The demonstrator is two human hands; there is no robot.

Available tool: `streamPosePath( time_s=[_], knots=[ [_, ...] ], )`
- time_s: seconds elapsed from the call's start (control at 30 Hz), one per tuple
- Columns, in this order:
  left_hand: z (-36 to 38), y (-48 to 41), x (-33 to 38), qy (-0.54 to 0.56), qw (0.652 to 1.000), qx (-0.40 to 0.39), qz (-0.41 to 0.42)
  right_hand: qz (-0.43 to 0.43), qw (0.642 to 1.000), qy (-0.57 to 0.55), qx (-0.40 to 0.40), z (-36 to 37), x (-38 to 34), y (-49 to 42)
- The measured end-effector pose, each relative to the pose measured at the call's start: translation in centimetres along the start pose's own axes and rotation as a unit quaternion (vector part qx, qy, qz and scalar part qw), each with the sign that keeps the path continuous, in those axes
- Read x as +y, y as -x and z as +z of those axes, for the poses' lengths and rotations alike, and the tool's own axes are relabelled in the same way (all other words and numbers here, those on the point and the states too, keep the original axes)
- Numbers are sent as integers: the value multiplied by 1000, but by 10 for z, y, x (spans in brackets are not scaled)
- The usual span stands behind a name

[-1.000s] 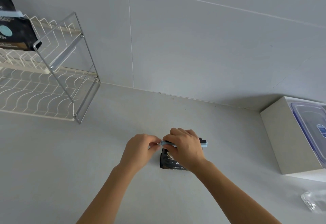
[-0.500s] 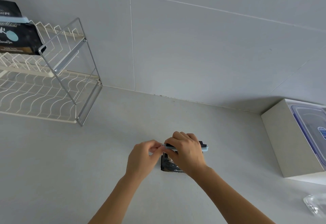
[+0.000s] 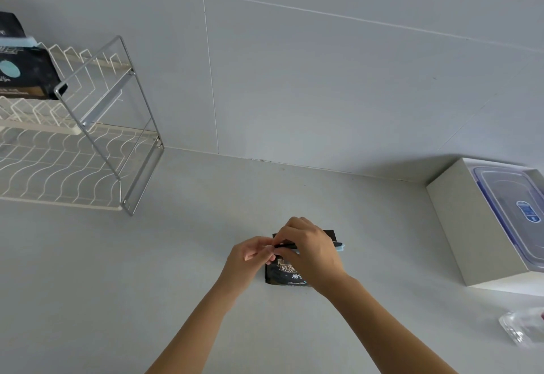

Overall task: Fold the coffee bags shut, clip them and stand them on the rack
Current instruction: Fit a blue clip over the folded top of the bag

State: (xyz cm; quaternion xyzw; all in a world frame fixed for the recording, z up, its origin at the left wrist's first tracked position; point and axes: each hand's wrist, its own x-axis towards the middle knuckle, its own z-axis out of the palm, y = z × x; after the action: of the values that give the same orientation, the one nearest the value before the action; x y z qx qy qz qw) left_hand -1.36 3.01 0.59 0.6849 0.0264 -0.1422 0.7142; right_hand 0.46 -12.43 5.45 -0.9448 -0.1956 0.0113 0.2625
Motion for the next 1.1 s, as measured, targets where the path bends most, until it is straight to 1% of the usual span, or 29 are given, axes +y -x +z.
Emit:
streamPosePath(
  time_s=[0.07,0.2,0.3,0.43,0.5,0.57,0.7,0.77,0.83,0.9,1.0,1.1],
  knots=[
    [-2,3,-2,8,1000,3,-1,-15,1000,12,9,4,-1,1],
    [0,6,-5,15,1000,6,-2,-38,998,-7,43,9,2,8],
    [7,13,-15,19,999,36,-14,-62,997,-29,38,13,5,18],
    [10,11,-21,-13,998,59,4,-42,997,-56,27,12,7,17],
    [9,8,-19,-29,998,56,6,-42,998,-38,26,7,5,14],
    [10,7,-18,-11,998,55,-7,-48,998,-10,36,0,4,12],
    [16,7,-16,38,997,61,-23,-38,996,74,-12,1,12,15],
    [19,8,-16,43,997,64,-17,-32,996,85,4,4,13,16],
    [19,10,-17,36,998,59,-9,-46,996,70,30,7,12,18],
    [18,13,-20,22,998,56,1,-63,996,43,38,9,12,21],
    [22,16,-21,17,997,80,12,-56,998,9,31,8,15,21],
    [25,11,-20,-5,995,98,26,-51,999,11,5,2,18,15]
  ],
)
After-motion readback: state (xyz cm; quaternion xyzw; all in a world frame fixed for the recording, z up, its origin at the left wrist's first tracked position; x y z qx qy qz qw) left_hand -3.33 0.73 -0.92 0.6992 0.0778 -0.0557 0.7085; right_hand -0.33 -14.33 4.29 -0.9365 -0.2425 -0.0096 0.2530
